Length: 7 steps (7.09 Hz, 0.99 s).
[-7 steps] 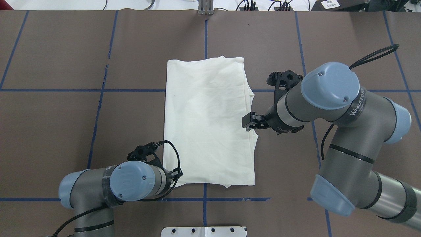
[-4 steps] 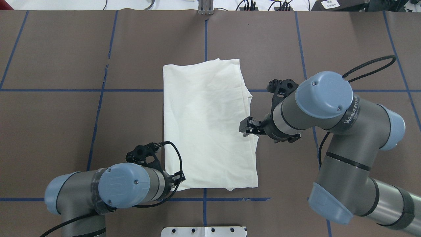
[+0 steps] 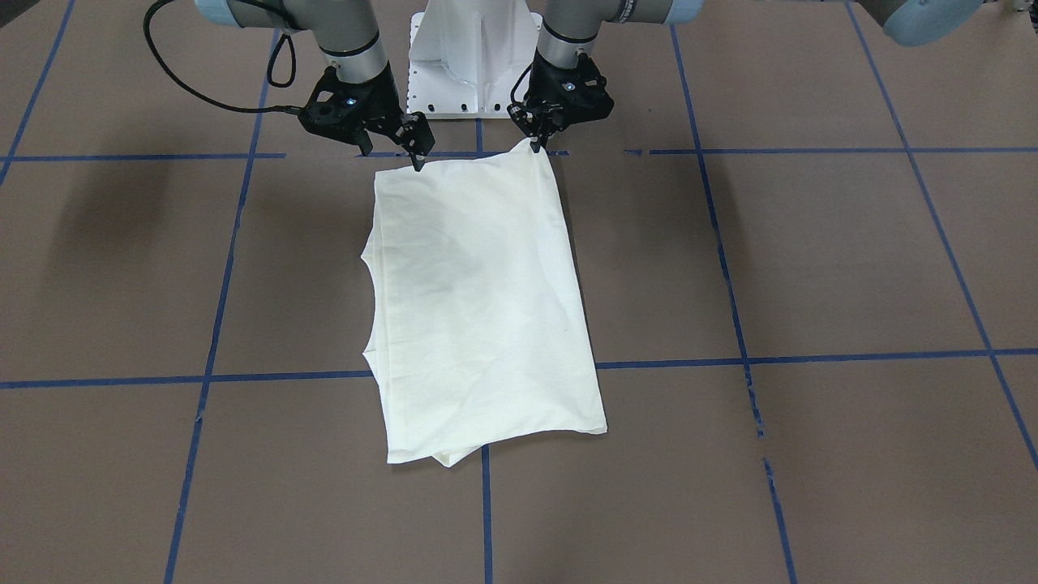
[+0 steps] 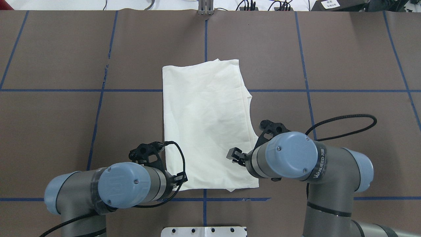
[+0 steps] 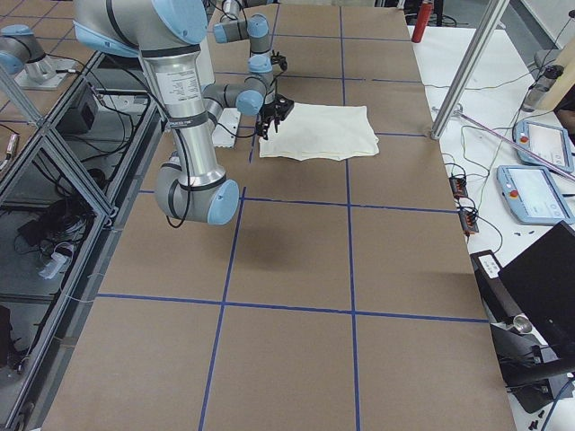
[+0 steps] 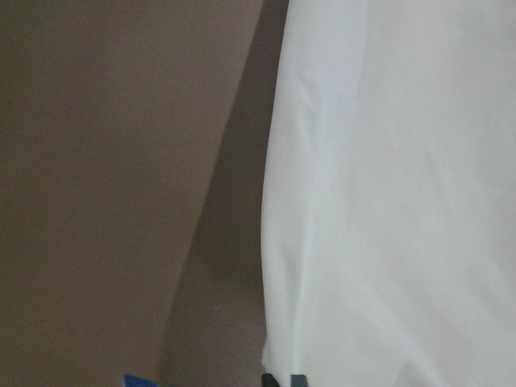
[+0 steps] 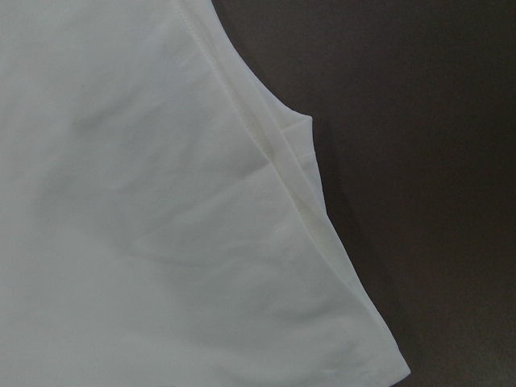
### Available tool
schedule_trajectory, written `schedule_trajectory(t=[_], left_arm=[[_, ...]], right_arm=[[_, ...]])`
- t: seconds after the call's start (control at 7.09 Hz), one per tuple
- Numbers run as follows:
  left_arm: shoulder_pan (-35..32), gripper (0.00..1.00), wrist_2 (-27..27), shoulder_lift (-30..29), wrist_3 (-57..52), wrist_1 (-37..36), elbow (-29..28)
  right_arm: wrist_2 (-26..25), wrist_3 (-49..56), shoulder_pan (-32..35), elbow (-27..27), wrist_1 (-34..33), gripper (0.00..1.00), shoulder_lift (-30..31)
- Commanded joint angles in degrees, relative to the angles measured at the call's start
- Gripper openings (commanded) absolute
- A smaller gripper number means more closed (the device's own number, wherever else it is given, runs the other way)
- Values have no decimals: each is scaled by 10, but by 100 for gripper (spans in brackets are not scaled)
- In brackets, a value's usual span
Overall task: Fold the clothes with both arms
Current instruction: 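Lower both grippers onto the shirt's corners nearest the robot and grasp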
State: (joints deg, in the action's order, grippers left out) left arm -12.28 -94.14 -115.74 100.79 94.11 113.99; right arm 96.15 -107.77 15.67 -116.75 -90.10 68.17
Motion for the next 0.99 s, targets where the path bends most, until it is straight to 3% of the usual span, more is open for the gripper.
schedule_trajectory(t=[0.0, 0.85], left_arm=[[0, 0, 0, -1, -5, 3, -3], [0, 0, 2, -1, -4, 5, -11]], right_arm=[[-45, -46, -41, 40, 1, 100, -1], [-46, -35, -40, 86, 1, 100, -30]])
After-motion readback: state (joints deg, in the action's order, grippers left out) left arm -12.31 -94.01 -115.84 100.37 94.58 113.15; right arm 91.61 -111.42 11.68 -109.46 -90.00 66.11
